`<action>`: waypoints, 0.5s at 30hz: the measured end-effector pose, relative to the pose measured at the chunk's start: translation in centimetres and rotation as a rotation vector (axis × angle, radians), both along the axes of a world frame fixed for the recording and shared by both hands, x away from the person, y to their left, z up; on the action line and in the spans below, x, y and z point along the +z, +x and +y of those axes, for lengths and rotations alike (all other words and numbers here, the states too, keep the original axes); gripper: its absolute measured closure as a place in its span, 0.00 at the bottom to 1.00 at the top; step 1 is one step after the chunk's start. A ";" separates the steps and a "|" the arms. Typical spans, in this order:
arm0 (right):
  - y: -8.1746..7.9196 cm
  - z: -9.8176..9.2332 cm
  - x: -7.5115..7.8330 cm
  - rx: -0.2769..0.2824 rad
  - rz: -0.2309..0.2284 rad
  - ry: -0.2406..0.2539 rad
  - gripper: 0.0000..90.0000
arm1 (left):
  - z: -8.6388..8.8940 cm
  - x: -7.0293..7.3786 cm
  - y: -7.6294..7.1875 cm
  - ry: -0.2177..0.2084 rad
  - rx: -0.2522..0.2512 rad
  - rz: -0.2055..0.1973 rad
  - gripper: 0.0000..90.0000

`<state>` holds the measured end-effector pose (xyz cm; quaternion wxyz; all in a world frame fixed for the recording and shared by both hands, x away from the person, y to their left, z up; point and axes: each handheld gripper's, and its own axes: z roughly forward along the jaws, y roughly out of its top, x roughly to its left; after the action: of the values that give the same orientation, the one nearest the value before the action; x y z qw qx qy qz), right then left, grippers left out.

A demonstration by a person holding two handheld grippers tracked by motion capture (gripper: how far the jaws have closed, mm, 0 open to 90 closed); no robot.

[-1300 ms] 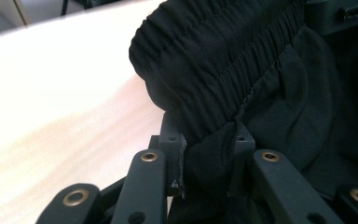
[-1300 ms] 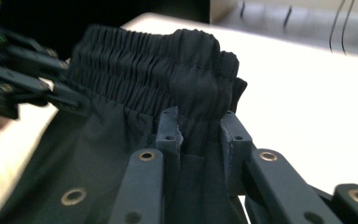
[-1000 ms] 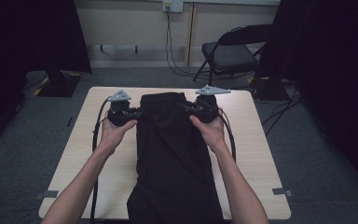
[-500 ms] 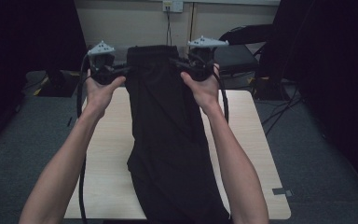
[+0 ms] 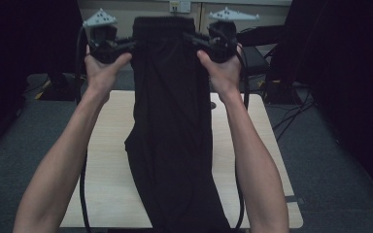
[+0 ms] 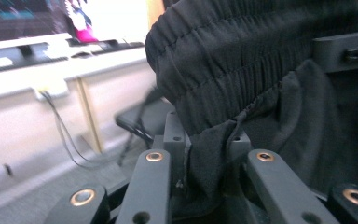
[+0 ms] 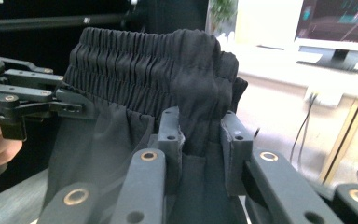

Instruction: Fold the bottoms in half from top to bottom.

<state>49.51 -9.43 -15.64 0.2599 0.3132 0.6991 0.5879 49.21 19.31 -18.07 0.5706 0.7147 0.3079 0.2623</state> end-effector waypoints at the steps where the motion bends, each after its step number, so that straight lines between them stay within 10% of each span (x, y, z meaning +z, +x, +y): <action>1: -0.3 -0.4 -0.8 0.007 0.023 0.001 0.82 | -0.2 -0.7 -0.5 0.014 -0.013 0.003 0.86; 15: -8.4 -4.1 -5.1 0.138 0.083 0.040 0.82 | -1.7 -3.6 -10.0 0.034 -0.175 0.029 0.86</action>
<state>41.11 -13.57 -20.72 0.1834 0.2936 0.7171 0.6049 39.22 17.56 -21.67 0.5744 0.7522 0.2483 0.2063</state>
